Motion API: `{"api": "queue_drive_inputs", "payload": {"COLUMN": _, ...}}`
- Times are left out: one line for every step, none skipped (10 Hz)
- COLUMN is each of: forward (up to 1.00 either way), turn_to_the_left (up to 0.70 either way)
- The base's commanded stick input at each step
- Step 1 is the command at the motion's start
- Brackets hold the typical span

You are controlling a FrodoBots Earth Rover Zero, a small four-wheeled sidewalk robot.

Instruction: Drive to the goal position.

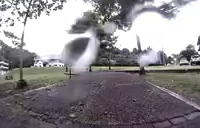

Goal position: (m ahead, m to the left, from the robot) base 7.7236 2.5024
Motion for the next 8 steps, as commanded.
{"api": "queue_drive_inputs", "payload": {"forward": 0.70, "turn_to_the_left": 0.00}}
{"api": "queue_drive_inputs", "payload": {"forward": 0.70, "turn_to_the_left": 0.00}}
{"api": "queue_drive_inputs", "payload": {"forward": 0.70, "turn_to_the_left": 0.00}}
{"api": "queue_drive_inputs", "payload": {"forward": 0.70, "turn_to_the_left": 0.00}}
{"api": "queue_drive_inputs", "payload": {"forward": 0.70, "turn_to_the_left": 0.00}}
{"api": "queue_drive_inputs", "payload": {"forward": 0.70, "turn_to_the_left": 0.00}}
{"api": "queue_drive_inputs", "payload": {"forward": 0.70, "turn_to_the_left": 0.00}}
{"api": "queue_drive_inputs", "payload": {"forward": 0.70, "turn_to_the_left": 0.00}}
